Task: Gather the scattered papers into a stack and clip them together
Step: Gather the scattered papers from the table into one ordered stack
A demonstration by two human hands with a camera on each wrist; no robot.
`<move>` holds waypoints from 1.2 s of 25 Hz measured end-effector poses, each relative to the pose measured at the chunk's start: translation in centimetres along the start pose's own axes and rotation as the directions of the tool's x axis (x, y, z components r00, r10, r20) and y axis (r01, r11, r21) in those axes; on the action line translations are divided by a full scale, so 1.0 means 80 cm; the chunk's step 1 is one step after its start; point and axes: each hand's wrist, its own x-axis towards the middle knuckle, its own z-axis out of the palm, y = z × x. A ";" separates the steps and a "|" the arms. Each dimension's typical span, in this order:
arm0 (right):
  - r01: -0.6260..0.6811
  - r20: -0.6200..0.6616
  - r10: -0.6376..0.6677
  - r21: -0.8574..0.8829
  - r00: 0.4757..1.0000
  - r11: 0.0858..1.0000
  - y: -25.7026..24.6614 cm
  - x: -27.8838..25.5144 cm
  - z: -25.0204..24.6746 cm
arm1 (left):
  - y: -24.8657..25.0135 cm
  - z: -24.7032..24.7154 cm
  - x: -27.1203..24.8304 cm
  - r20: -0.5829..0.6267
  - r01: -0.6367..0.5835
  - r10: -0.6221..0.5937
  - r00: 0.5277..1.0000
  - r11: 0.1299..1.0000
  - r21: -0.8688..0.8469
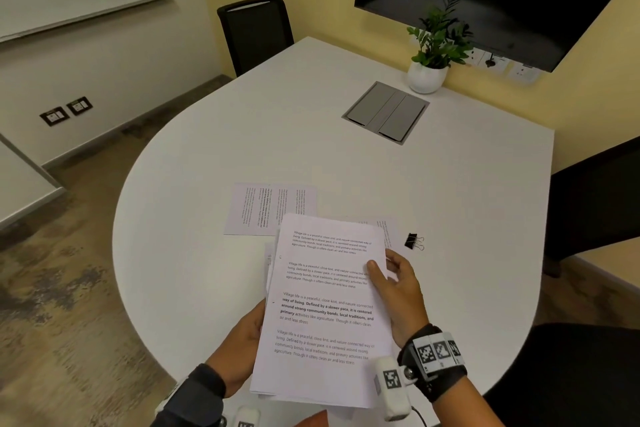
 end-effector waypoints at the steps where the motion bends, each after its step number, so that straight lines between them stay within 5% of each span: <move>1: -0.073 0.058 0.069 0.073 0.996 0.995 0.004 0.001 -0.004 | -0.001 0.000 0.000 0.006 0.010 -0.010 1.000 1.000 -0.007; 5: -0.135 0.209 0.111 0.104 0.972 0.985 0.022 0.000 -0.014 | -0.002 0.005 0.001 0.008 0.088 -0.088 0.996 0.995 -0.037; 11: -0.088 0.193 0.078 0.049 0.978 0.995 0.034 -0.005 -0.014 | 0.004 0.010 0.001 -0.032 0.298 -0.320 0.947 0.909 -0.292; 21: 0.009 0.254 -0.019 0.040 0.967 0.999 0.028 -0.006 -0.003 | 0.002 0.000 -0.003 -0.169 0.062 -0.075 0.983 0.995 -0.077; 26: 0.021 0.220 0.036 -0.249 0.975 0.968 0.058 -0.003 0.015 | -0.021 -0.016 -0.001 -0.194 0.123 -0.120 0.974 0.992 0.003; 30: -0.091 0.157 0.155 -0.357 0.975 0.930 0.098 0.020 -0.001 | -0.035 -0.028 -0.011 -0.328 0.078 -0.065 0.942 0.996 0.029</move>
